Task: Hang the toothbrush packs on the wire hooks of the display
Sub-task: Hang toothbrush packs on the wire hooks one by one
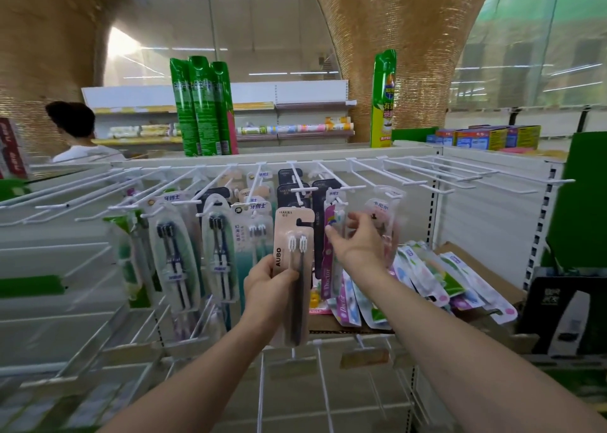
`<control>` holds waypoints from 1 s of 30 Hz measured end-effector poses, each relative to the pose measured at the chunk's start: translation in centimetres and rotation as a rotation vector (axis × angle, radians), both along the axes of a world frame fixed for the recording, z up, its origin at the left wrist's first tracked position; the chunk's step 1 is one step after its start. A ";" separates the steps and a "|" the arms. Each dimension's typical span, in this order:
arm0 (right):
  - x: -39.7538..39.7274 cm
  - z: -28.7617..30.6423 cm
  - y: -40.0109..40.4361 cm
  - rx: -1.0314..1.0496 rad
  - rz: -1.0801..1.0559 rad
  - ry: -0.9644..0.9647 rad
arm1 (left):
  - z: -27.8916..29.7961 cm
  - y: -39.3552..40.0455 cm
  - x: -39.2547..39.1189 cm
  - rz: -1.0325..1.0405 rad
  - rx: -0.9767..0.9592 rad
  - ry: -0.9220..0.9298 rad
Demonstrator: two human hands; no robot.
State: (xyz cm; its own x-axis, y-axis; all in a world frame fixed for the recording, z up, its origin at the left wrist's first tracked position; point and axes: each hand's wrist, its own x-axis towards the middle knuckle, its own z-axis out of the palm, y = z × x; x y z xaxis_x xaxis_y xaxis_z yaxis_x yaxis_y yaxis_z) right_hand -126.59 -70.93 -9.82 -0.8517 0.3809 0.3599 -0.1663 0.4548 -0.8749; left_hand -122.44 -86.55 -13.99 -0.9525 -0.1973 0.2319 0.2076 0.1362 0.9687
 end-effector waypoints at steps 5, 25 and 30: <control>-0.6 0.2 -1.0 -0.034 0.038 -0.129 | -0.1 -0.4 0.3 0.008 0.004 -0.001; 6.8 0.0 -2.0 -0.036 0.134 0.061 | 0.4 -1.5 3.8 -0.080 0.107 0.010; 7.9 -1.4 -5.7 0.043 0.132 0.032 | 0.7 -4.6 4.5 -0.090 0.126 0.019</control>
